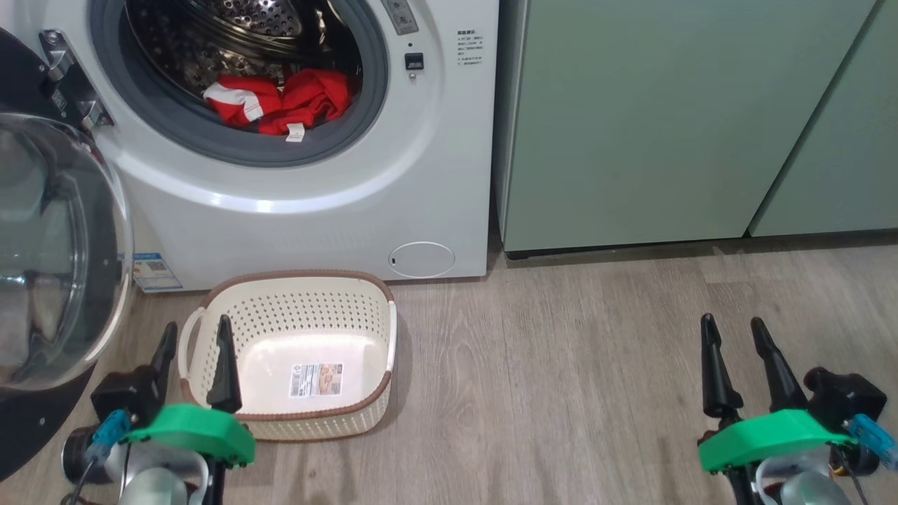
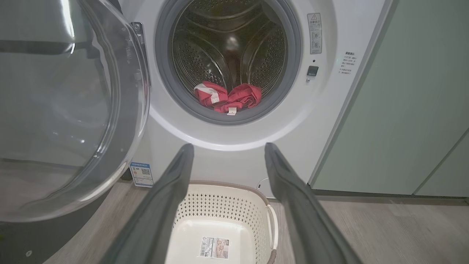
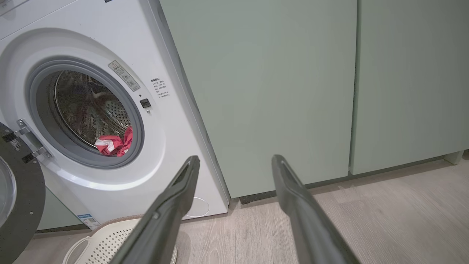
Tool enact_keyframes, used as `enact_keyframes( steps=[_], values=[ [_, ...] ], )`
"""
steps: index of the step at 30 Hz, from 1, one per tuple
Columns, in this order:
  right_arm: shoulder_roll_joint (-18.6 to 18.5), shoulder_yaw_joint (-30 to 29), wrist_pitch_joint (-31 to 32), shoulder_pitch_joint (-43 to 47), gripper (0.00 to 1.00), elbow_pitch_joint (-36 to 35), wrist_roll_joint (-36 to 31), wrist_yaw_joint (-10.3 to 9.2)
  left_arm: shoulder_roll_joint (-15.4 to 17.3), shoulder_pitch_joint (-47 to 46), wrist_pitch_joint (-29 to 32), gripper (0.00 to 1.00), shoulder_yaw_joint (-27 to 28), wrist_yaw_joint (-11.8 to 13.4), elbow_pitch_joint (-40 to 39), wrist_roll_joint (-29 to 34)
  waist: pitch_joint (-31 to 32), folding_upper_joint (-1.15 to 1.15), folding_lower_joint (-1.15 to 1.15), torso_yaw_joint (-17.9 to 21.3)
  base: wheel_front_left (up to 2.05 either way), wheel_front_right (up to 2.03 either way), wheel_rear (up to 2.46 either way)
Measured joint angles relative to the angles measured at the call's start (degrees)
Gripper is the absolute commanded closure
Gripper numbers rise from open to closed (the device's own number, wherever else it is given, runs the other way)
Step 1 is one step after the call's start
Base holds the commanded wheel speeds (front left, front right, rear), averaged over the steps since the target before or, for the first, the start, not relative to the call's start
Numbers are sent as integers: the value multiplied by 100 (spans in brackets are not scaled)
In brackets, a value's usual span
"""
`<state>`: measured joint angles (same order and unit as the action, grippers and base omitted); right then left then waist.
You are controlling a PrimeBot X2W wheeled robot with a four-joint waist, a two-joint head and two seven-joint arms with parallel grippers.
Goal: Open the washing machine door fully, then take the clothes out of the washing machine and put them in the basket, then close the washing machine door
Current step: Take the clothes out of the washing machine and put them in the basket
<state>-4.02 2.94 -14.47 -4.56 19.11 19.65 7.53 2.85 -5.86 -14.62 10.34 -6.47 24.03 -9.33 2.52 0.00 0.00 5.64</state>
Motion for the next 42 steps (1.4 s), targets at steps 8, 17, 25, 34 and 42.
enact_keyframes(
  steps=[8,17,25,34,42],
  values=[
    [0,-24,0,15,0,-7,-1,0,-8,-2,0,0,-5,0,4,177,-26,0,0,-21,0,0,0],
    [1,-48,0,14,0,-8,-2,0,-14,-19,0,0,-166,-16,208,190,-34,0,0,-53,13,-13,0],
    [3,-63,0,21,0,1,-2,0,-9,-29,0,0,-151,-59,205,168,-45,0,0,-78,113,-113,0],
    [5,-68,0,16,0,3,-2,0,-4,-72,0,0,-154,-60,198,178,-58,0,0,-128,205,-205,0],
    [9,-57,0,13,0,1,-2,0,-4,-87,0,0,-153,1,46,353,-50,0,0,-135,169,-169,0]
  ],
)
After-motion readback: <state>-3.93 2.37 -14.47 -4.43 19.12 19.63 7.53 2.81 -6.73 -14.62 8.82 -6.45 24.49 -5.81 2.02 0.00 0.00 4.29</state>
